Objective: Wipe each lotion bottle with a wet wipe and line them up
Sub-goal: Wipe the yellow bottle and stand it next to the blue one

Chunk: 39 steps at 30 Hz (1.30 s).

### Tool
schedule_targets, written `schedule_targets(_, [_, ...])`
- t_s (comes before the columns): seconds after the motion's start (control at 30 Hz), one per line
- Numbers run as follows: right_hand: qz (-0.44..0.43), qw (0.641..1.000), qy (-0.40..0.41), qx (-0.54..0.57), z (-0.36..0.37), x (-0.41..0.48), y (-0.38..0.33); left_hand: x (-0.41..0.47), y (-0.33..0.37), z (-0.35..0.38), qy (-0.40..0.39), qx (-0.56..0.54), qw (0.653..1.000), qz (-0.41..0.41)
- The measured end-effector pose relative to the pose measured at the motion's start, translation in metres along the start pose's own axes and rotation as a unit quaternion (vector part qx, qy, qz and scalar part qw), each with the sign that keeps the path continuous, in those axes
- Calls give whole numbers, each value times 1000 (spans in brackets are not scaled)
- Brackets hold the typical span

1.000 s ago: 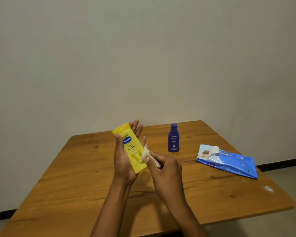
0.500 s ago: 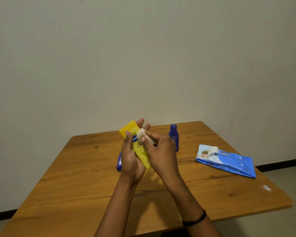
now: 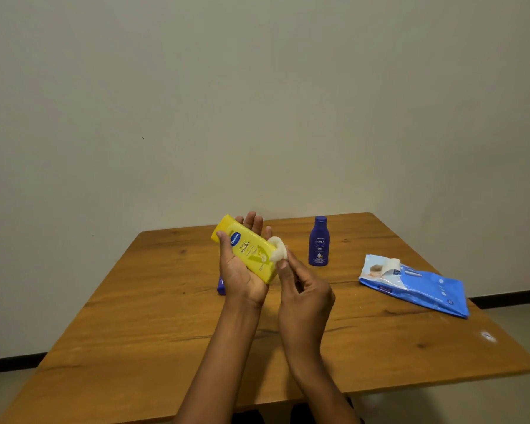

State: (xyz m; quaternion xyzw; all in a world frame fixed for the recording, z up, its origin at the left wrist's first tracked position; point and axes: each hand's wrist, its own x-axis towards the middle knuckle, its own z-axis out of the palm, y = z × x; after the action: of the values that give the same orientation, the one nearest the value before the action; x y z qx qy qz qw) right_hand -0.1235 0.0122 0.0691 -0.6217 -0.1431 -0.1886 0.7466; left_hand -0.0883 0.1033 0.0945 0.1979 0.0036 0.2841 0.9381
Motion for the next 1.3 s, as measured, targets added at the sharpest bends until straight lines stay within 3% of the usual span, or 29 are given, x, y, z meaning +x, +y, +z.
schedule_targets(0.2, [-65, 996, 38, -43, 5, -4, 4, 0, -5, 3, 45, -81, 995, -36])
schedule_targets(0.37, [-81, 994, 8, -71, 2, -11, 10, 7, 3, 1, 66, -68, 995, -19])
schedule_targets(0.53, [-89, 994, -7, -69, 2, 19, -2, 1, 2, 1, 48, -93, 993, -54])
schedule_targets(0.8, [-134, 989, 0, -67, -3, 9, 3, 2, -1, -7, 8, 8, 999, -45])
schedule_targets(1.0, [-63, 985, -89, -137, -8, 23, 3, -7, 0, -14, -93, 195, 976, -16])
schedule_targets(1.3, [-13, 989, -124, -82, 6, 64, -12, -22, -13, -22, -99, 233, 968, -8])
